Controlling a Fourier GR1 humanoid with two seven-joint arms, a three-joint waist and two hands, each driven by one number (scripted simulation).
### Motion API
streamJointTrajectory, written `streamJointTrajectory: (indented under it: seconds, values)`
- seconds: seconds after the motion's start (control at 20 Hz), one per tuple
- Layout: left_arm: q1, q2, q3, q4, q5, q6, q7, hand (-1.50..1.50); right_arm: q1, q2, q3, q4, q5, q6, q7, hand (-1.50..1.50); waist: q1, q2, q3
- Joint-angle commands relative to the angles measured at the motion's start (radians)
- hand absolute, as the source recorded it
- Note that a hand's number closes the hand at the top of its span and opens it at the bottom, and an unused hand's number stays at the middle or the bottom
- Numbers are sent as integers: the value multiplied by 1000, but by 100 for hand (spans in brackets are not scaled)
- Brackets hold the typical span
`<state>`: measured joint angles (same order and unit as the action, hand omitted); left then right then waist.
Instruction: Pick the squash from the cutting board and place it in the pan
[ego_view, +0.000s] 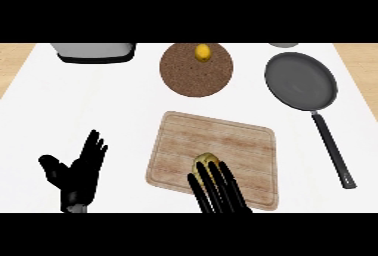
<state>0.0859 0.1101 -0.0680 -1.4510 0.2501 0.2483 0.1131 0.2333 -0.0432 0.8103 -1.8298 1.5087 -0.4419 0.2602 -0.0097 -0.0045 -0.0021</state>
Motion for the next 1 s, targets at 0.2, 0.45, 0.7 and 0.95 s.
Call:
streamJointTrajectory:
  seconds: [0.2, 0.45, 0.7, 0.95]
  values:
    - [9, -4, -1, 27, -5, -17, -33, 0, -138, 42, 16, 70, 203, 478, 360, -150, 15, 7, -4]
    - [-50, -20, -3, 32, -15, 11, -6, 0, -323, 43, 21, 99, 142, 795, 520, -150, 23, 8, 0]
    - [-59, 32, 22, 3, 8, -30, 55, 0, -620, 43, 33, 235, -129, 876, 704, -150, 34, 8, 2]
    - [-19, -45, -27, 39, -40, 13, -24, 0, -576, 43, -6, 289, -212, 992, 730, -150, 19, 6, 2]
